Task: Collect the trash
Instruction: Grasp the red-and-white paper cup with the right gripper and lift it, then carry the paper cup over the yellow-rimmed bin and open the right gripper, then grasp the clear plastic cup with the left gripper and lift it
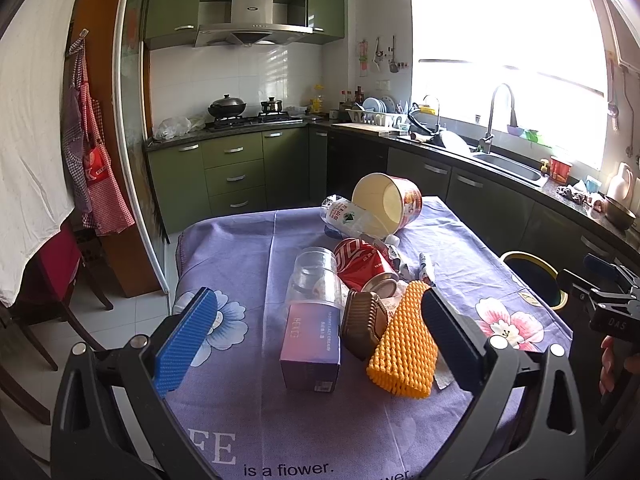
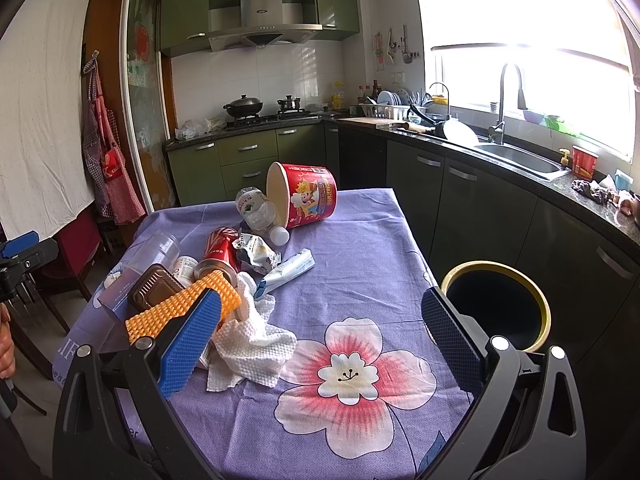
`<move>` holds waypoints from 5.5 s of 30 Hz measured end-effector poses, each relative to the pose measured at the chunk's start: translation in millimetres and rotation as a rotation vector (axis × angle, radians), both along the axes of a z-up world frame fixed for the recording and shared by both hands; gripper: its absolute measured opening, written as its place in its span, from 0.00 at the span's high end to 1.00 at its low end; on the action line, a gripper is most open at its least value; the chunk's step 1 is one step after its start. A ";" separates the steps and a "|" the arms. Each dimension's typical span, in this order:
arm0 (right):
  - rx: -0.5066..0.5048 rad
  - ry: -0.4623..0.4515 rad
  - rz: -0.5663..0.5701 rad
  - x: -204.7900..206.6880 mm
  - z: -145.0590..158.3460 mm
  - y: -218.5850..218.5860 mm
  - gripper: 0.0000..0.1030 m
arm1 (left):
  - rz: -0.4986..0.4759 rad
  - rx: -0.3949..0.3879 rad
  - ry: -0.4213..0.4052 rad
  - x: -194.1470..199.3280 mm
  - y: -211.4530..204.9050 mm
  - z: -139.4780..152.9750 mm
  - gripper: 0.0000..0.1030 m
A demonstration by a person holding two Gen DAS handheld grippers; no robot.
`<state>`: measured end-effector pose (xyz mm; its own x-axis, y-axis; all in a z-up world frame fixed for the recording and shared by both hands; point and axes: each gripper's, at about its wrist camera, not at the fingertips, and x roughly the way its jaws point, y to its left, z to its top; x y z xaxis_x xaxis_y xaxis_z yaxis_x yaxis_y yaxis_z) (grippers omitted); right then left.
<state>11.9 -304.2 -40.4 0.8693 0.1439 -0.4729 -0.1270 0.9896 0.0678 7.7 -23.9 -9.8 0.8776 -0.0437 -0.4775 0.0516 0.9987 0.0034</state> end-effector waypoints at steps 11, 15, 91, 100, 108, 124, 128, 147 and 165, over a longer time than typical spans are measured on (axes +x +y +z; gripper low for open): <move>-0.039 0.022 -0.005 45.1 -7.6 14.4 0.04 | 0.022 0.002 0.018 66.3 11.6 5.1 0.06; -0.074 -0.009 0.000 88.3 0.9 31.5 0.04 | 0.049 -0.010 0.008 117.4 25.8 4.0 0.06; 0.097 0.908 -0.443 243.7 -130.7 -312.0 0.83 | -0.075 0.031 0.094 133.0 -12.5 -0.6 0.06; 0.137 0.763 -0.364 200.9 -71.2 -291.1 0.69 | -0.095 0.048 0.125 131.1 -19.2 -1.4 0.06; 0.157 0.599 -0.202 112.1 -26.6 -232.8 0.64 | -0.049 0.080 0.216 128.2 -7.2 -12.4 0.06; 0.198 0.611 -0.117 93.4 -48.5 -198.3 0.64 | -0.001 0.062 0.469 174.1 15.8 -53.8 0.06; 0.208 0.617 -0.104 98.9 -55.0 -193.2 0.64 | -0.021 0.067 0.533 201.8 10.7 -61.7 0.06; 0.222 0.622 -0.079 114.0 -74.2 -186.2 0.64 | -0.075 -0.030 0.569 224.6 13.3 -70.1 0.49; 0.190 0.541 -0.098 96.8 -57.5 -193.2 0.64 | -0.251 0.036 0.278 177.3 -62.4 29.4 0.49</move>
<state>108.7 -497.4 -97.9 0.5252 0.2006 -0.8270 0.0671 0.9590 0.2753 185.0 -86.3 19.7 0.6780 -0.2198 -0.7014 0.2989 0.9542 -0.0101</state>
